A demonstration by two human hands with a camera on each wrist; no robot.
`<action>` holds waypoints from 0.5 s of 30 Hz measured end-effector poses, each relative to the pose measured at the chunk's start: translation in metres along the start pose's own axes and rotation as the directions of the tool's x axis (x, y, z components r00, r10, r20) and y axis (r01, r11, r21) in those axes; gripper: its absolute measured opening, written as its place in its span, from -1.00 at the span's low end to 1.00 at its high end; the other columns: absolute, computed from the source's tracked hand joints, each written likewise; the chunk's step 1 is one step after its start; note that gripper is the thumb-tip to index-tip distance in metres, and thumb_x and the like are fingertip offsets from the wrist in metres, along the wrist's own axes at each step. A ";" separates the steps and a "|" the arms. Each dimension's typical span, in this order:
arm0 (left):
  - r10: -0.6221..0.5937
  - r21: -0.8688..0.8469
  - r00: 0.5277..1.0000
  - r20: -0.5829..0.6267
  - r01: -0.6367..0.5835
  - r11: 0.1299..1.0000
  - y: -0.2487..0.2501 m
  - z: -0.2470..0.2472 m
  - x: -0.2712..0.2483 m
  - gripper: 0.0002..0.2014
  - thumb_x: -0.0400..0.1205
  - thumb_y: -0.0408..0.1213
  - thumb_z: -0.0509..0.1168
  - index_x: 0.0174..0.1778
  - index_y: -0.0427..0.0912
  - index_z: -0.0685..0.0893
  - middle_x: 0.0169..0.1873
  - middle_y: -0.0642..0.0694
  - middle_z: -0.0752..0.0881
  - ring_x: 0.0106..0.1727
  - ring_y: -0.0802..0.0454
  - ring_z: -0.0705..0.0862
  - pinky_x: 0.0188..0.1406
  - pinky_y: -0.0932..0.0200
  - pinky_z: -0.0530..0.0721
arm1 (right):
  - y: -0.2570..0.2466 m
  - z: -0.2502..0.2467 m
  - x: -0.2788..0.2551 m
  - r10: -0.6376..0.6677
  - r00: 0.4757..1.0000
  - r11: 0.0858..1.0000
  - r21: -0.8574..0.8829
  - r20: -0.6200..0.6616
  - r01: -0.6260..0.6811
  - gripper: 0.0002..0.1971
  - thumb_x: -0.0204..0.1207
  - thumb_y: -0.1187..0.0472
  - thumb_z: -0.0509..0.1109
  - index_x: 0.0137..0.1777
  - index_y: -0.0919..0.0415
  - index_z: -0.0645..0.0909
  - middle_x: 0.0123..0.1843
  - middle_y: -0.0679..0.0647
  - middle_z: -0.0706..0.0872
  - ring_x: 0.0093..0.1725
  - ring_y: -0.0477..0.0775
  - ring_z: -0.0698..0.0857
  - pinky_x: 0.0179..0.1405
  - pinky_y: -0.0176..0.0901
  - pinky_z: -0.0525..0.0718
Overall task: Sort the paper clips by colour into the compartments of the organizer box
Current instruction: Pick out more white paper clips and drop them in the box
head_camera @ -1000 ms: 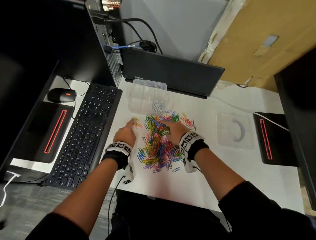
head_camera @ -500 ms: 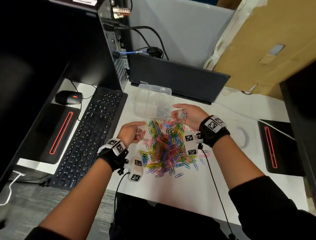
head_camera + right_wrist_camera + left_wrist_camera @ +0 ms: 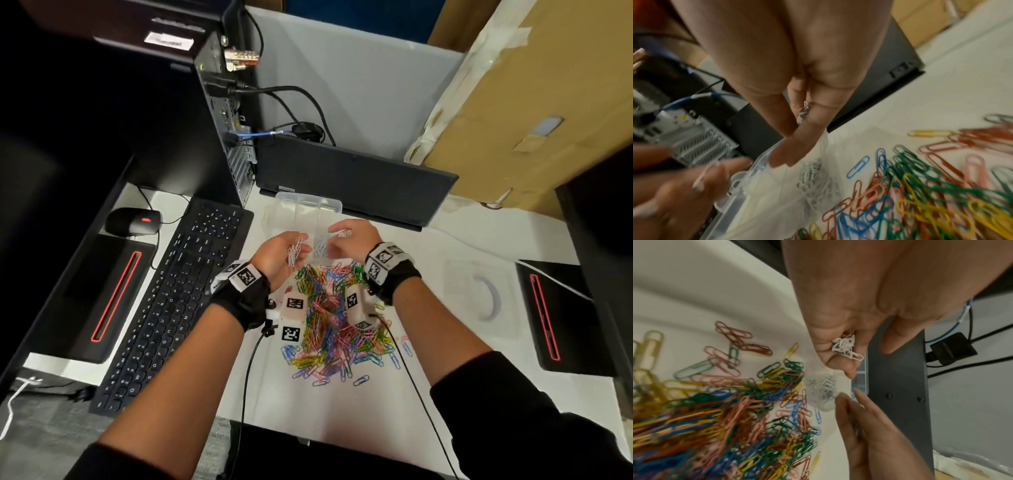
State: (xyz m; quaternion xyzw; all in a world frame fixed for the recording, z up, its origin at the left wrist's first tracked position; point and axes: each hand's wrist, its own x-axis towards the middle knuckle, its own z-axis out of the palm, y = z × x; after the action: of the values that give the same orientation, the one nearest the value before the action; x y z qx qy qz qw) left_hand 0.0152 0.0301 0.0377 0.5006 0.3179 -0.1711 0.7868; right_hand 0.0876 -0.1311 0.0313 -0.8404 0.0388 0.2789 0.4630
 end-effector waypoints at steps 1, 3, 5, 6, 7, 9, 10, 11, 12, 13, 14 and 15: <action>0.021 0.040 1.000 -0.001 -0.021 0.999 0.001 0.004 0.002 -0.74 0.73 -0.38 0.13 0.28 -0.34 0.58 -0.18 -0.21 0.63 -0.28 0.06 0.52 -0.26 0.24 0.48 | -0.002 0.004 0.002 -0.040 0.999 0.991 -0.127 -0.022 0.037 -0.74 0.47 0.41 0.46 0.11 0.15 0.75 0.08 0.09 0.79 -0.05 0.01 0.81 -0.09 -0.25 0.76; 0.074 0.125 0.997 0.001 -0.074 0.989 0.001 0.011 0.009 -0.70 0.69 -0.53 0.13 0.33 -0.39 0.56 -0.16 -0.25 0.62 -0.28 0.06 0.51 -0.30 0.26 0.45 | -0.006 0.011 0.006 -0.099 0.995 0.956 -0.279 -0.007 0.093 -0.70 0.44 0.43 0.48 0.12 0.12 0.75 0.22 0.08 0.74 0.13 0.04 0.74 -0.03 -0.29 0.68; 0.116 0.234 0.993 -0.001 -0.113 0.966 0.002 0.016 0.016 -0.64 0.66 -0.64 0.06 0.35 -0.45 0.54 -0.24 -0.21 0.63 -0.35 0.07 0.48 -0.42 0.31 0.42 | -0.011 0.015 0.008 -0.142 0.990 0.912 -0.387 0.013 0.135 -0.65 0.45 0.49 0.46 0.19 0.18 0.75 0.29 0.08 0.70 0.26 0.07 0.67 0.05 -0.30 0.60; 0.118 0.291 0.993 -0.003 -0.112 0.950 0.002 0.016 0.019 -0.63 0.66 -0.66 0.04 0.36 -0.47 0.54 -0.28 -0.18 0.62 -0.40 0.10 0.46 -0.49 0.35 0.41 | -0.013 0.016 0.009 -0.162 0.986 0.880 -0.447 0.028 0.158 -0.66 0.47 0.49 0.45 0.20 0.20 0.75 0.29 0.09 0.71 0.29 0.08 0.66 0.11 -0.27 0.61; 0.108 0.330 0.994 0.009 -0.105 0.938 0.002 0.015 0.023 -0.62 0.67 -0.66 0.02 0.38 -0.49 0.52 -0.31 -0.17 0.59 -0.47 0.14 0.46 -0.57 0.39 0.40 | -0.014 0.018 0.011 -0.176 0.983 0.842 -0.509 0.053 0.178 -0.68 0.48 0.48 0.43 0.19 0.21 0.76 0.27 0.10 0.72 0.30 0.09 0.66 0.20 -0.23 0.63; 0.090 0.371 0.996 0.028 -0.094 0.924 0.002 0.016 0.031 -0.60 0.68 -0.67 -0.02 0.42 -0.49 0.48 -0.33 -0.21 0.56 -0.65 0.21 0.44 -0.69 0.40 0.37 | -0.013 0.020 0.012 -0.178 0.981 0.793 -0.579 0.076 0.189 -0.70 0.50 0.46 0.41 0.18 0.22 0.78 0.24 0.12 0.75 0.27 0.11 0.68 0.29 -0.12 0.64; 0.100 0.432 0.995 0.019 -0.099 0.897 0.001 0.018 0.034 -0.60 0.68 -0.69 -0.02 0.41 -0.48 0.49 -0.34 -0.21 0.58 -0.69 0.23 0.44 -0.70 0.41 0.38 | -0.013 0.020 0.011 -0.175 0.982 0.787 -0.589 0.077 0.186 -0.71 0.51 0.45 0.41 0.18 0.22 0.78 0.23 0.14 0.76 0.26 0.12 0.69 0.28 -0.09 0.66; 0.126 0.504 0.992 -0.004 -0.107 0.857 0.000 0.020 0.037 -0.59 0.67 -0.69 -0.01 0.39 -0.44 0.52 -0.34 -0.17 0.60 -0.68 0.25 0.47 -0.67 0.40 0.43 | -0.013 0.021 0.011 -0.176 0.981 0.773 -0.606 0.079 0.188 -0.71 0.52 0.43 0.40 0.19 0.22 0.77 0.23 0.15 0.76 0.25 0.13 0.69 0.27 -0.07 0.67; 0.160 0.562 0.987 -0.028 -0.117 0.819 -0.001 0.020 0.041 -0.58 0.67 -0.66 0.01 0.39 -0.37 0.56 -0.34 -0.14 0.63 -0.61 0.21 0.54 -0.57 0.34 0.54 | -0.013 0.021 0.010 -0.186 0.979 0.760 -0.620 0.080 0.195 -0.71 0.54 0.41 0.38 0.21 0.22 0.75 0.24 0.16 0.75 0.26 0.15 0.68 0.26 -0.06 0.68; 0.192 0.596 0.980 -0.050 -0.125 0.793 -0.003 0.021 0.044 -0.58 0.66 -0.62 0.03 0.37 -0.30 0.60 -0.32 -0.12 0.67 -0.47 0.09 0.62 -0.38 0.23 0.66 | -0.012 0.021 0.010 -0.193 0.977 0.746 -0.634 0.090 0.206 -0.70 0.55 0.40 0.37 0.25 0.22 0.74 0.25 0.17 0.74 0.28 0.15 0.67 0.25 -0.07 0.68; 0.220 0.619 0.973 -0.064 -0.134 0.774 -0.003 0.021 0.046 -0.59 0.65 -0.58 0.07 0.34 -0.24 0.63 -0.26 -0.14 0.72 -0.30 -0.09 0.68 -0.13 0.07 0.70 | -0.011 0.022 0.010 -0.208 0.973 0.730 -0.645 0.105 0.226 -0.68 0.55 0.41 0.37 0.27 0.21 0.72 0.26 0.16 0.72 0.28 0.15 0.66 0.24 -0.10 0.67; 0.248 0.638 0.966 -0.072 -0.146 0.756 -0.003 0.020 0.048 -0.61 0.64 -0.56 0.10 0.29 -0.21 0.66 -0.16 -0.20 0.76 -0.14 -0.24 0.70 0.01 0.00 0.67 | -0.010 0.021 0.010 -0.215 0.970 0.727 -0.644 0.115 0.237 -0.65 0.54 0.43 0.37 0.29 0.20 0.71 0.26 0.17 0.71 0.28 0.16 0.66 0.22 -0.12 0.67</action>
State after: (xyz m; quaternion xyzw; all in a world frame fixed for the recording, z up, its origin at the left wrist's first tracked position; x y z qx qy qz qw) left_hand 0.0554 0.0134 0.0093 0.7760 0.2472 -0.1445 0.5620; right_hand 0.0899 -0.1067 0.0246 -0.9426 -0.1709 0.2300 0.1714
